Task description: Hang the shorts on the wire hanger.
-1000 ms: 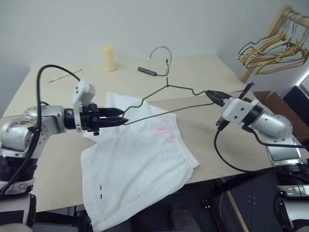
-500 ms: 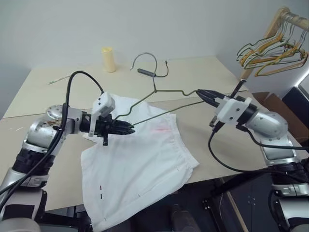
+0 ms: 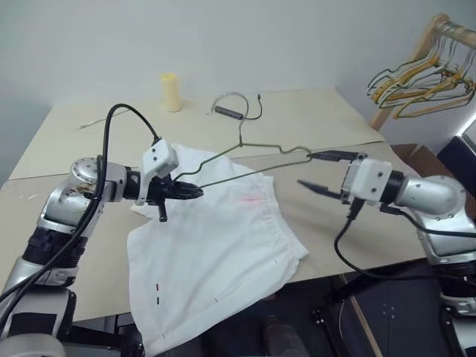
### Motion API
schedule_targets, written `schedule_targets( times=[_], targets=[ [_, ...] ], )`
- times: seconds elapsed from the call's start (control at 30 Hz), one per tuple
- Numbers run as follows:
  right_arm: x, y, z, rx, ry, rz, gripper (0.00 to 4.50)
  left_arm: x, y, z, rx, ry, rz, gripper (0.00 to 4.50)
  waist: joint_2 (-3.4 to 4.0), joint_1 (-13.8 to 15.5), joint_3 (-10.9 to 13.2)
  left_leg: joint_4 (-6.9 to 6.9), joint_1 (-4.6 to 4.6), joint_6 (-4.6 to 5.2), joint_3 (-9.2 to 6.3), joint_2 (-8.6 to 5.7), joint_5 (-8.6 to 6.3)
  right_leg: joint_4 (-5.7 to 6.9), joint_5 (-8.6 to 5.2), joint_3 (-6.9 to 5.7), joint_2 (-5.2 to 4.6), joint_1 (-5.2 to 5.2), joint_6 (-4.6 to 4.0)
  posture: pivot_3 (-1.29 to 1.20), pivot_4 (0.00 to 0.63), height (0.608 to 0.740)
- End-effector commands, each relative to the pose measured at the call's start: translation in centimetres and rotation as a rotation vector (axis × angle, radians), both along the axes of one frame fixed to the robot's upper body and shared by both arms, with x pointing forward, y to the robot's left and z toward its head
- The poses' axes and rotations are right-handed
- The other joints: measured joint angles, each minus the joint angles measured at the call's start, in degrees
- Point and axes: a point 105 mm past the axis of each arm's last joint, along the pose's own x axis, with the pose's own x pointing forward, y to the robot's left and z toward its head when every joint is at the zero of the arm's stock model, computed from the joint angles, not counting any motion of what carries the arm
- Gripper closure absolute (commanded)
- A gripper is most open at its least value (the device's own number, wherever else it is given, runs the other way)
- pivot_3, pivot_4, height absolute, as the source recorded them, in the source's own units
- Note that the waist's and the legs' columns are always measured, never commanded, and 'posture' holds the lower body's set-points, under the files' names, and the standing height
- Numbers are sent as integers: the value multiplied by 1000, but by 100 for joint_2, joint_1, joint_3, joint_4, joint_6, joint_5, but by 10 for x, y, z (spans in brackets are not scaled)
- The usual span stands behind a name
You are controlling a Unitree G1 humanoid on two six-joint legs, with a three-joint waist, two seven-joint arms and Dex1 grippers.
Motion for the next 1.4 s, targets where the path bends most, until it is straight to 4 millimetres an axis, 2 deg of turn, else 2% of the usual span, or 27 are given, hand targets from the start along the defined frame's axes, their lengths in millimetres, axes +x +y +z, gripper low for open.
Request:
schedule_targets(
  times=[0.03, 0.17, 0.27, 0.47, 0.57, 0.87, 0.9, 1.0, 1.13, 1.23, 1.33, 1.4],
  targets=[
    [-3, 6, 20, 2, 132, 56, 600, 2, 0, 7, 71, -104, -35, 4500, 1, -11, -18, 1, 3, 0, 1, 1, 0, 0, 1, 0, 1, 2, -1, -110, 15, 740],
    [13, 11, 18, -110, 212, 25, 600, -1, -4, 8, 89, -120, -70, 4500, 14, -13, -54, 2, 9, 0, 4, 3, 0, 6, 3, 2, 4, 0, -2, -101, 19, 740],
    [22, 12, 3, -237, 323, -3, 600, -2, -8, 10, 77, -124, -84, 4500, 15, 12, -68, 1, 3, 0, 6, 3, 0, 3, 1, 0, 4, -3, -2, -95, 18, 740],
    [48, 21, -21, -354, 388, -89, 600, -6, -10, 10, 68, -126, -89, 4500, 15, 37, -69, 8, -19, 2, 5, 1, -1, 3, 1, -1, 1, -18, 0, -84, 24, 740],
    [50, 28, -20, -351, 386, -80, 1209, -8, -10, 9, 69, -124, -90, 4500, 15, 37, -69, 8, -20, 2, 4, 0, -1, 3, 1, -1, 1, -19, 0, -79, 26, 740],
    [36, 40, -12, -358, 364, -3, 4235, -12, -13, 4, 84, -138, -125, 4500, 15, 40, -69, 9, -19, 4, 2, 0, -3, 5, 1, -2, 1, -17, 1, -93, 29, 740],
    [33, 41, -13, -358, 370, 7, 4426, -12, -14, 4, 76, -141, -135, 4500, 15, 39, -69, 9, -19, 4, 1, 1, -2, 4, 1, -3, 1, -17, 1, -95, 28, 740],
    [26, 38, -18, -342, 411, 14, 4500, -11, -16, 9, 30, -144, -144, 3732, 16, 46, -70, 8, -19, 4, 1, 1, -3, 3, 0, -4, 0, -16, 2, -102, 32, 740],
    [18, 19, -28, -311, 469, -37, 4500, -10, -7, 21, -42, -168, -159, 2448, 16, 62, -70, 10, -19, 5, 2, -1, -3, 2, 0, -5, -1, -14, 2, -111, 38, 740],
    [11, 3, -35, -286, 528, -91, 4500, -4, 8, 30, -93, -174, -103, 1508, 16, 58, -70, 10, -19, 5, 2, 0, -3, 3, 0, -6, 0, -15, 2, -116, 43, 740],
    [1, -28, -50, -235, 644, -208, 4500, -3, 36, 36, -152, -155, -19, 432, 15, 50, -69, 9, -19, 5, 2, 0, -4, 1, 0, -6, -1, -14, 2, -123, 55, 740],
    [-2, -45, -58, -182, 722, -286, 4500, -6, 47, 38, -185, -152, 5, 52, 15, 25, -69, 8, -18, 7, 3, 0, -4, 0, -1, -5, -2, -15, 2, -121, 61, 740]
  ],
)
